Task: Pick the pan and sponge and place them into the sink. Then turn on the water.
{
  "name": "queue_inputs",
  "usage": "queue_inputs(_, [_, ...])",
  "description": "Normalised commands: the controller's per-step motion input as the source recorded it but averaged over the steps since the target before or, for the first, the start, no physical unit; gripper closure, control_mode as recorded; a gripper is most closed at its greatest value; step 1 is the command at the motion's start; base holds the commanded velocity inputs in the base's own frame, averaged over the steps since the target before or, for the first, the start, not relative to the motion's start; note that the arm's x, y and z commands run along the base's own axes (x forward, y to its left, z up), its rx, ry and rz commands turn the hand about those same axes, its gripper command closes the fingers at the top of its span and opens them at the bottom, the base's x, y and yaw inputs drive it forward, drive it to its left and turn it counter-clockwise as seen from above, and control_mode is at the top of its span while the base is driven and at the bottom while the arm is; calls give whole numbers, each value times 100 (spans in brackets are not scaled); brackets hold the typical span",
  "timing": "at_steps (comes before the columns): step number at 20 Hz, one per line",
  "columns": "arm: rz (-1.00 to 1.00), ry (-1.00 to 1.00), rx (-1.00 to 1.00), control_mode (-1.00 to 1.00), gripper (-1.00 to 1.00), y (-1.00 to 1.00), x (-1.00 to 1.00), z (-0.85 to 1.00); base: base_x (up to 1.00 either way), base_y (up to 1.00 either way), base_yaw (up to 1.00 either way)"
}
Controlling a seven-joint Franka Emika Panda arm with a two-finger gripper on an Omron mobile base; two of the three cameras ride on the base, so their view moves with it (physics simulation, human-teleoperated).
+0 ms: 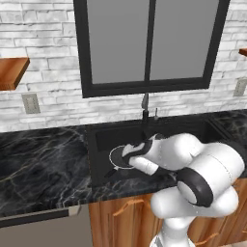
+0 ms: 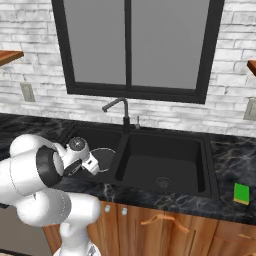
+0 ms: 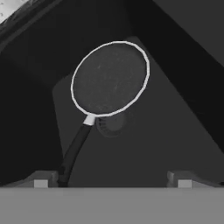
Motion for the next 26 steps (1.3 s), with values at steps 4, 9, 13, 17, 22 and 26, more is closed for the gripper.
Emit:
queue_inputs(4, [0, 10, -14, -100, -100, -69, -2, 100, 0, 0, 0])
queue_inputs(9, [0, 25, -3, -100, -100, -62, -4, 100, 0, 0, 0])
queue_inputs(13, [-2, 29, -2, -100, -100, -74, -25, 96, 0, 0, 0])
queue_inputs(17, [-3, 20, 0, -100, -100, -100, -65, 54, 0, 0, 0])
queue_inputs(22, [-1, 6, -1, -100, -100, -100, -54, 8, 0, 0, 0])
queue_inputs(26, [0, 2, -6, -100, -100, -100, -10, -16, 0, 0, 0])
